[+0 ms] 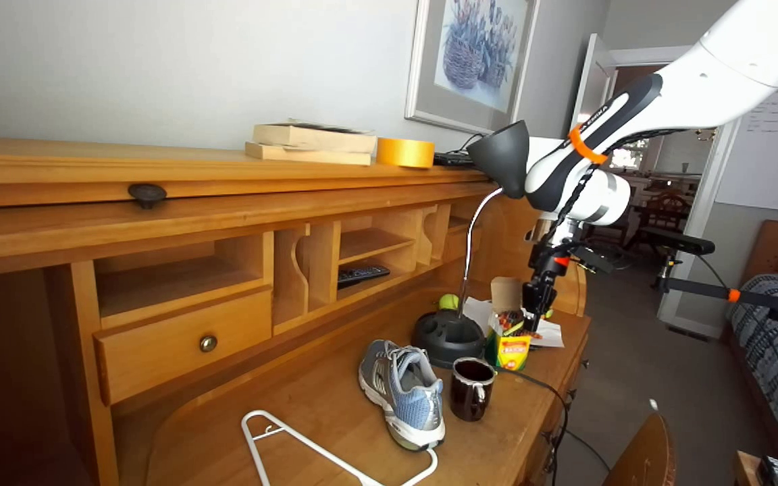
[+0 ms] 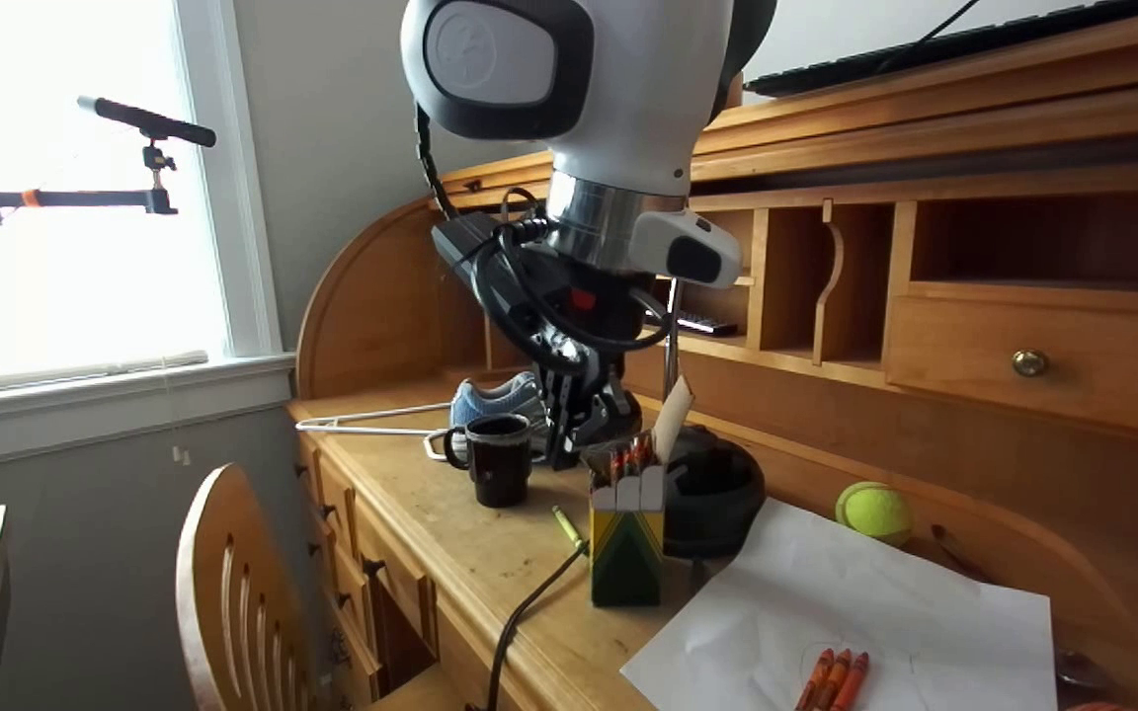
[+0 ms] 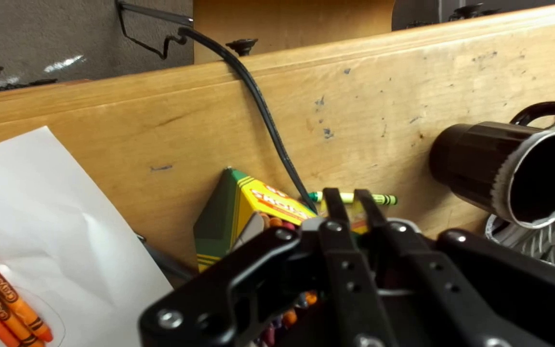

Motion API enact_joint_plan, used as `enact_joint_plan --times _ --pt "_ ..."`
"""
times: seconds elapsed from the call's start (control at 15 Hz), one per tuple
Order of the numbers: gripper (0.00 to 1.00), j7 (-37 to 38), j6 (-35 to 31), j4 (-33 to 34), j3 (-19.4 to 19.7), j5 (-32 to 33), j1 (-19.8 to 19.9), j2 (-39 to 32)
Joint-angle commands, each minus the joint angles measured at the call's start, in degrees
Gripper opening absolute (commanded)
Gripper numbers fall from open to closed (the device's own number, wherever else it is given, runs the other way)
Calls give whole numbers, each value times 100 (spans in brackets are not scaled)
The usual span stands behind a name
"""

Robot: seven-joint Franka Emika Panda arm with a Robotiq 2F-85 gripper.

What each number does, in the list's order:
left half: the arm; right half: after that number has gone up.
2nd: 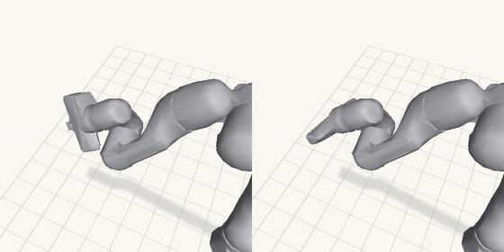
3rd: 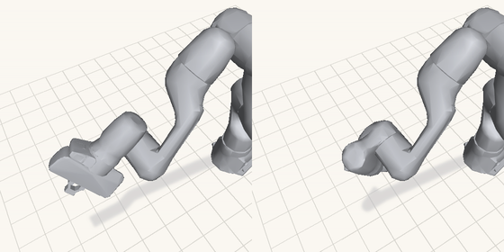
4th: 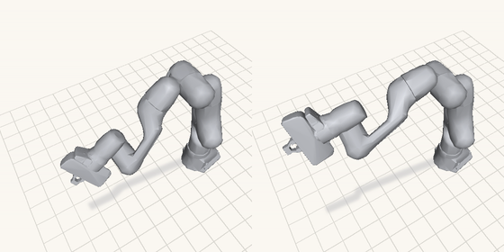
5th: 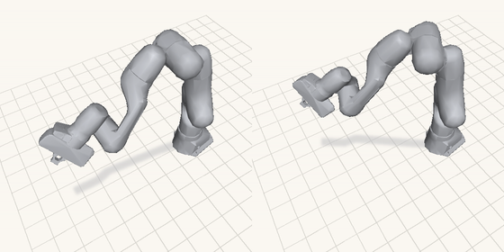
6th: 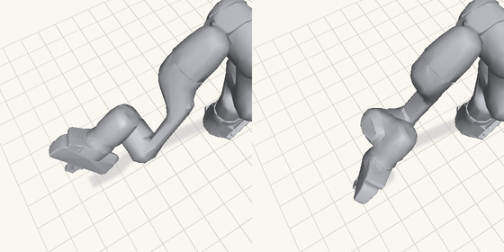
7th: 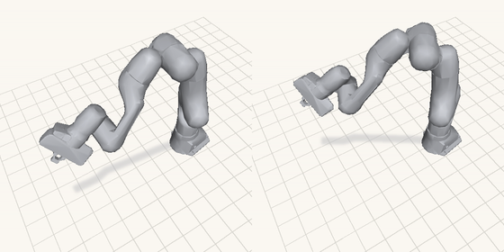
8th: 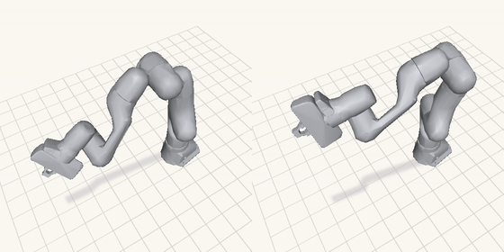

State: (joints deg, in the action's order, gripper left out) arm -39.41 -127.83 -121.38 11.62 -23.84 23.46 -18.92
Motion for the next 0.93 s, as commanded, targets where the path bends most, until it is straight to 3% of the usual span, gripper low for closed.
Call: enact_joint_plan --times 0.0,0.87 --pt "3 -12 308 316 -111 -70 125 -249" --pt "3 484 573 811 -111 233 71 -657"
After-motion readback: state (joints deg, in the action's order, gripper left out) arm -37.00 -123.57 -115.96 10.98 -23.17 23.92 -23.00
